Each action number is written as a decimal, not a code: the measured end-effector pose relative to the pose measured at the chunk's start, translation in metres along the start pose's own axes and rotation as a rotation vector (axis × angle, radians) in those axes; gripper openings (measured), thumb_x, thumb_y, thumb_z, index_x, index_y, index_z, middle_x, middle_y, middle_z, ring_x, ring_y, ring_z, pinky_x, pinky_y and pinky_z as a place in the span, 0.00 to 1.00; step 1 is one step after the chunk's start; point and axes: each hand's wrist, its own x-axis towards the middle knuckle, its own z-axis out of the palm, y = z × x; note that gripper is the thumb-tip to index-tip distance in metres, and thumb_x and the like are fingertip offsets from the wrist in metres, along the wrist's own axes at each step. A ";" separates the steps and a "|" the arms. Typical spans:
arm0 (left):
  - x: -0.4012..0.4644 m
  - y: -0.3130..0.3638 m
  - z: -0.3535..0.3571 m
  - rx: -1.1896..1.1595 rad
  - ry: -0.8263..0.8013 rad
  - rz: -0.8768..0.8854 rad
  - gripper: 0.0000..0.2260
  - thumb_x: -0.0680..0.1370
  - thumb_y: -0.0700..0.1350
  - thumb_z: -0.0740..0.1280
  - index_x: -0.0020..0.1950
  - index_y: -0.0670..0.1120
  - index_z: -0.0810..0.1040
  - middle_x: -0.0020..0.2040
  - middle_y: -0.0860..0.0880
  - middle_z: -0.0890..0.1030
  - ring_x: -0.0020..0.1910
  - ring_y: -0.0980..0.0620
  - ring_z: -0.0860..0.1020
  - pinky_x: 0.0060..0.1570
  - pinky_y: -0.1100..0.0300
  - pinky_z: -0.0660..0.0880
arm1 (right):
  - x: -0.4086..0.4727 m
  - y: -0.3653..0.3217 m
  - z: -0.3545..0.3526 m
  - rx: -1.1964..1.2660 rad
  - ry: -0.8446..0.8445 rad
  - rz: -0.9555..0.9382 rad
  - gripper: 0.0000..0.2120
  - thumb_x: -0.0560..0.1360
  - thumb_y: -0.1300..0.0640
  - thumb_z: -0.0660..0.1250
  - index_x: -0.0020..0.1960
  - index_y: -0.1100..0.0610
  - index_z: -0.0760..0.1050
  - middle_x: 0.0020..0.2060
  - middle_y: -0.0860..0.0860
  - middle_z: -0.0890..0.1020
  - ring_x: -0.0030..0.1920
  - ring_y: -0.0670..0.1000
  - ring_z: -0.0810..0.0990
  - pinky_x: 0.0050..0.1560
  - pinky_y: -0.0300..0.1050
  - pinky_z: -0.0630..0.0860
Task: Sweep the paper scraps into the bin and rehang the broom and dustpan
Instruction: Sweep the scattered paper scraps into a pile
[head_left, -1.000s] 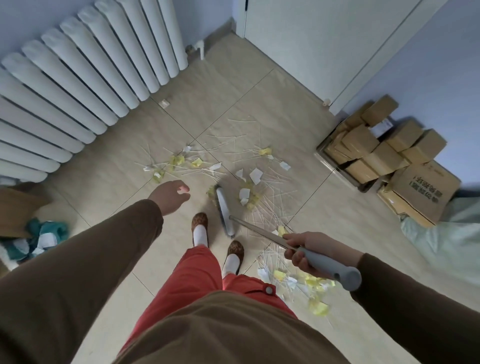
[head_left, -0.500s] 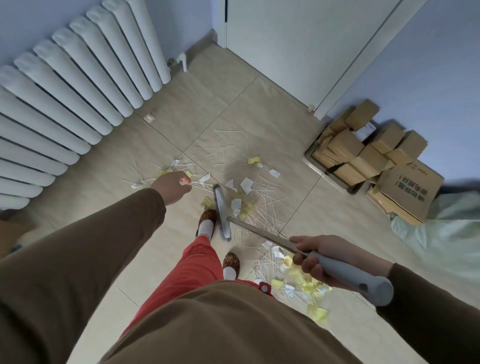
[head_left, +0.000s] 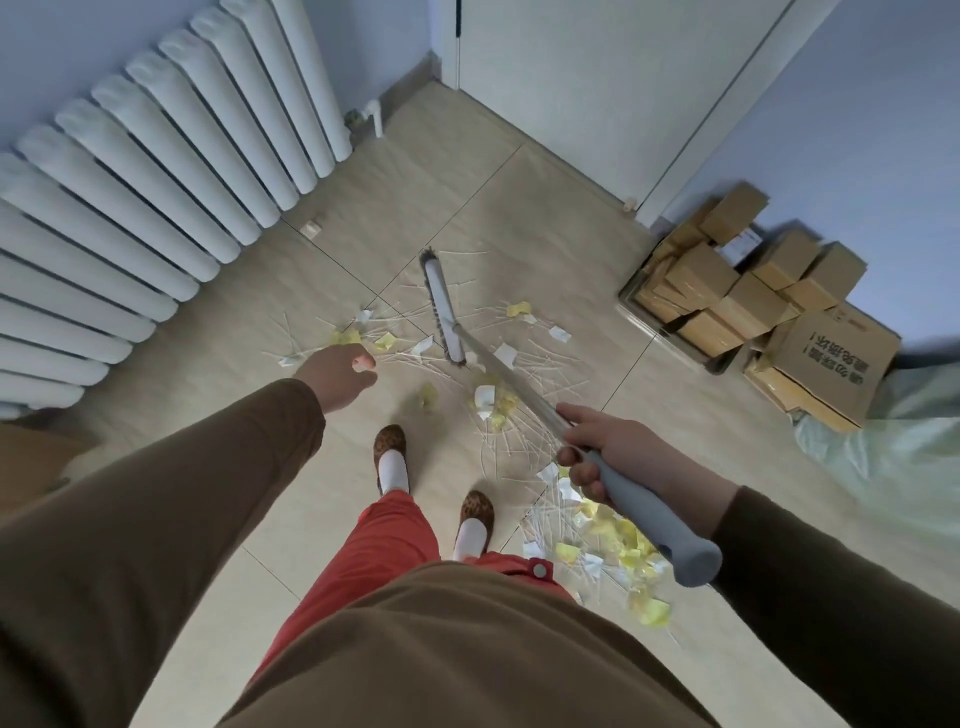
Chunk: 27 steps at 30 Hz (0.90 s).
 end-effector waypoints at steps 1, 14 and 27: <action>-0.003 -0.007 -0.001 -0.003 0.001 -0.010 0.13 0.80 0.47 0.66 0.63 0.45 0.79 0.66 0.44 0.78 0.66 0.44 0.75 0.65 0.52 0.69 | 0.001 0.004 0.007 -0.014 -0.015 -0.002 0.24 0.81 0.64 0.57 0.76 0.50 0.63 0.32 0.54 0.73 0.22 0.45 0.70 0.19 0.36 0.68; -0.032 -0.146 -0.050 0.038 0.006 -0.151 0.13 0.80 0.46 0.66 0.63 0.45 0.78 0.64 0.43 0.80 0.61 0.43 0.77 0.60 0.54 0.71 | 0.108 0.029 0.228 0.089 -0.477 0.252 0.08 0.81 0.64 0.56 0.48 0.53 0.66 0.34 0.53 0.69 0.20 0.42 0.70 0.19 0.33 0.68; 0.000 -0.228 -0.099 0.076 -0.068 -0.082 0.13 0.79 0.48 0.66 0.63 0.48 0.78 0.66 0.47 0.79 0.65 0.47 0.76 0.62 0.56 0.69 | 0.201 0.006 0.282 0.667 -0.289 0.311 0.04 0.81 0.62 0.56 0.47 0.59 0.65 0.32 0.51 0.69 0.19 0.45 0.71 0.18 0.34 0.72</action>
